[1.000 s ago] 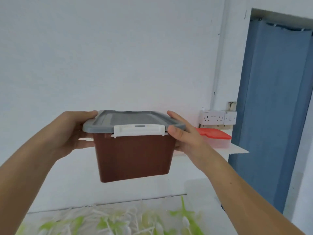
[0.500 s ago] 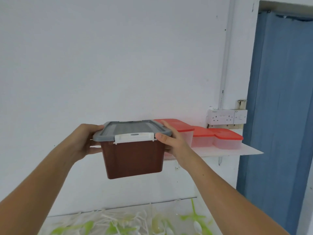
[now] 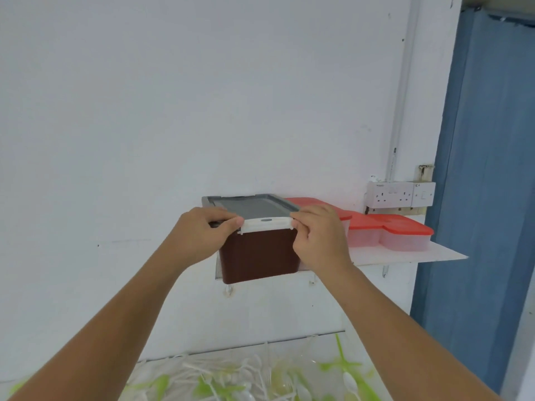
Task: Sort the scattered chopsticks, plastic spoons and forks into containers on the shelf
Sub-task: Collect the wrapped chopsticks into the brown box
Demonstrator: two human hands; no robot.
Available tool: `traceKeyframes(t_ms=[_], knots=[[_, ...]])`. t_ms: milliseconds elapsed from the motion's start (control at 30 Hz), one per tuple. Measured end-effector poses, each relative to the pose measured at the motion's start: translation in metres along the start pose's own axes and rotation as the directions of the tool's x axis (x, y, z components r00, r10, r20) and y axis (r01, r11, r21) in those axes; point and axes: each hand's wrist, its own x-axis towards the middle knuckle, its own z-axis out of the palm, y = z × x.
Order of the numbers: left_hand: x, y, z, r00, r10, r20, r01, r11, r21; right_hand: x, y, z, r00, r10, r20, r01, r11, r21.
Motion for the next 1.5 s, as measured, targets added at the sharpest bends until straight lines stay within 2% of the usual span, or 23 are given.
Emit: traceKeyframes(t_ms=[100, 233, 367, 700, 800, 867, 933, 1000, 1067, 1133, 1233, 1267, 1333, 1400, 1433, 1500], knots=[[0.005, 0.001, 0.006, 1.0, 0.031, -0.003, -0.03, 0.994, 0.106, 0.001, 0.013, -0.005, 0.997, -0.043, 0.071, 0.044, 0.999, -0.015], [0.009, -0.012, 0.009, 0.999, 0.028, -0.046, -0.026, 0.999, 0.04, 0.001, 0.013, -0.002, 0.995, -0.072, 0.074, 0.073, 0.997, -0.001], [0.02, -0.023, -0.001, 0.999, -0.038, -0.012, 0.037, 0.998, -0.045, 0.004, 0.007, 0.005, 0.993, -0.102, 0.063, 0.101, 0.995, 0.022], [0.016, -0.026, -0.002, 1.0, -0.022, -0.012, 0.021, 0.998, -0.053, -0.002, 0.008, 0.008, 0.995, -0.098, 0.014, 0.097, 0.993, 0.06], [0.012, -0.014, 0.002, 0.999, -0.043, -0.028, 0.044, 0.998, 0.037, -0.003, 0.006, 0.003, 0.995, -0.083, 0.054, 0.076, 0.991, 0.113], [0.01, -0.005, 0.005, 0.996, -0.018, -0.084, 0.033, 0.982, 0.186, -0.001, 0.015, -0.008, 0.997, -0.02, 0.078, 0.005, 0.982, 0.186], [0.008, 0.007, 0.014, 0.982, 0.111, -0.153, -0.056, 0.943, 0.33, 0.003, 0.039, -0.023, 0.988, 0.127, 0.083, -0.141, 0.972, 0.19], [0.009, 0.027, 0.029, 0.962, 0.241, -0.129, -0.175, 0.906, 0.384, 0.008, 0.071, -0.039, 0.925, 0.341, 0.169, -0.355, 0.933, 0.064], [0.016, 0.049, 0.05, 0.944, 0.328, -0.042, -0.289, 0.881, 0.375, 0.013, 0.098, -0.049, 0.841, 0.471, 0.267, -0.474, 0.879, -0.056], [0.026, 0.067, 0.072, 0.911, 0.411, 0.029, -0.393, 0.846, 0.359, 0.016, 0.116, -0.052, 0.799, 0.515, 0.311, -0.533, 0.845, -0.03], [0.039, 0.086, 0.106, 0.88, 0.469, 0.066, -0.455, 0.799, 0.394, 0.022, 0.147, -0.059, 0.798, 0.538, 0.27, -0.561, 0.828, 0.008], [0.042, 0.094, 0.117, 0.876, 0.475, 0.087, -0.463, 0.773, 0.434, 0.022, 0.16, -0.063, 0.797, 0.544, 0.262, -0.555, 0.831, -0.035], [0.05, 0.108, 0.139, 0.88, 0.447, 0.161, -0.451, 0.678, 0.58, 0.022, 0.185, -0.071, 0.781, 0.527, 0.336, -0.465, 0.849, -0.25], [0.062, 0.12, 0.163, 0.908, 0.337, 0.248, -0.397, 0.507, 0.765, 0.019, 0.203, -0.072, 0.729, 0.494, 0.475, -0.249, 0.837, -0.488], [0.068, 0.122, 0.174, 0.921, 0.273, 0.278, -0.375, 0.43, 0.821, 0.018, 0.212, -0.068, 0.721, 0.463, 0.516, -0.134, 0.823, -0.551], [0.076, 0.121, 0.192, 0.934, 0.182, 0.306, -0.352, 0.336, 0.874, 0.017, 0.226, -0.059, 0.758, 0.357, 0.545, 0.042, 0.808, -0.587]])
